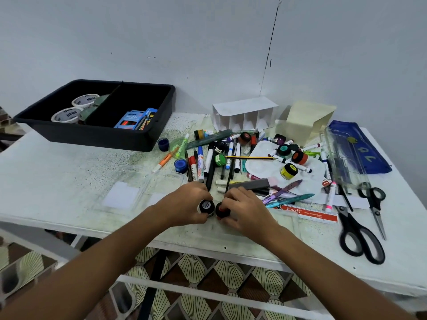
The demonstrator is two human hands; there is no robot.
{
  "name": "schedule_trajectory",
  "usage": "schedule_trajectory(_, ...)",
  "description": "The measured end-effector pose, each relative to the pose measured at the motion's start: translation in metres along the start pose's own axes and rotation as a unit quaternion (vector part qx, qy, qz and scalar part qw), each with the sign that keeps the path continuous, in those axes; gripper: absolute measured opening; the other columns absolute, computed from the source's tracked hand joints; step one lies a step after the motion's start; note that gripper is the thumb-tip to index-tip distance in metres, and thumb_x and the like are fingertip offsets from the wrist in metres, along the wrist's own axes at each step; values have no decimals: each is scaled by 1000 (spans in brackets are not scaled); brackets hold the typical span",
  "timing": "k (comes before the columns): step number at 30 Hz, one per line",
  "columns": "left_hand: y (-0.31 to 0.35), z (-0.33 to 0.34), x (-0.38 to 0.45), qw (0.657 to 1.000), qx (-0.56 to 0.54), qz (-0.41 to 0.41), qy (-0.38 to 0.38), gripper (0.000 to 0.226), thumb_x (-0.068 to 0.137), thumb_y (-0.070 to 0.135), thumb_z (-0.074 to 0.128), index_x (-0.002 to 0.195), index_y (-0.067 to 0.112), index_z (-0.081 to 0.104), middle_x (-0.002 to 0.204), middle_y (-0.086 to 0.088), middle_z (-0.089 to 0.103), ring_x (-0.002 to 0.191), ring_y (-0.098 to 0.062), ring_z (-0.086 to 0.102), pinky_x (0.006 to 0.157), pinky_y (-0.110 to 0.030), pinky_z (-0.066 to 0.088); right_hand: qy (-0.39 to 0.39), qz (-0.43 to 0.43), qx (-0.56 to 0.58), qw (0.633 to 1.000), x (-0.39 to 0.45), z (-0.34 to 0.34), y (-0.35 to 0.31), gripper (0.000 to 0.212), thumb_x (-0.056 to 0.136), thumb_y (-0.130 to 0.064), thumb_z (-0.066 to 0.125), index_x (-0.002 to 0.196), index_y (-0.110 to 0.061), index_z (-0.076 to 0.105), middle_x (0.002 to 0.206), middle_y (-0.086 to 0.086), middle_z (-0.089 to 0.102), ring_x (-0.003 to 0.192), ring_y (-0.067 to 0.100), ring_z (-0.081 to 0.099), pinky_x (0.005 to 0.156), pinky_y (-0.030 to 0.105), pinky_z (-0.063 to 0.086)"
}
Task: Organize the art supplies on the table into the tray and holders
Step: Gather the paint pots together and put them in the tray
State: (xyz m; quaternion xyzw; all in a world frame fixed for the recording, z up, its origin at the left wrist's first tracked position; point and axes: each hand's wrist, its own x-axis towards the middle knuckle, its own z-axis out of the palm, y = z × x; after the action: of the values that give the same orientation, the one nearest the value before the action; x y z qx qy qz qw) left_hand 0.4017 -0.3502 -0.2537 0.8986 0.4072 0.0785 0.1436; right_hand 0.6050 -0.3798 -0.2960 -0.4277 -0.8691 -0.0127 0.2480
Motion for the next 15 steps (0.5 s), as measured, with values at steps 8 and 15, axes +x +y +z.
schedule_trajectory(8, 9, -7, 2, 997, 72, 17, -33, 34, 77, 24, 70, 106, 7, 71, 102, -7, 56, 95, -18, 49, 77, -32, 47, -25, 9, -1, 1000, 1, 0, 0, 30, 64, -25, 82, 84, -14, 63, 88, 5, 60, 76, 25, 54, 61, 34, 46)
schedule_trajectory(15, 7, -10, 2, 996, 63, 42, -48, 34, 81, 20, 70, 114, 10, 69, 105, -5, 53, 93, -12, 42, 79, -28, 44, -42, 14, -5, 999, 3, -2, -1, 33, 61, -25, 82, 85, -13, 63, 88, 6, 60, 74, 26, 55, 60, 35, 47)
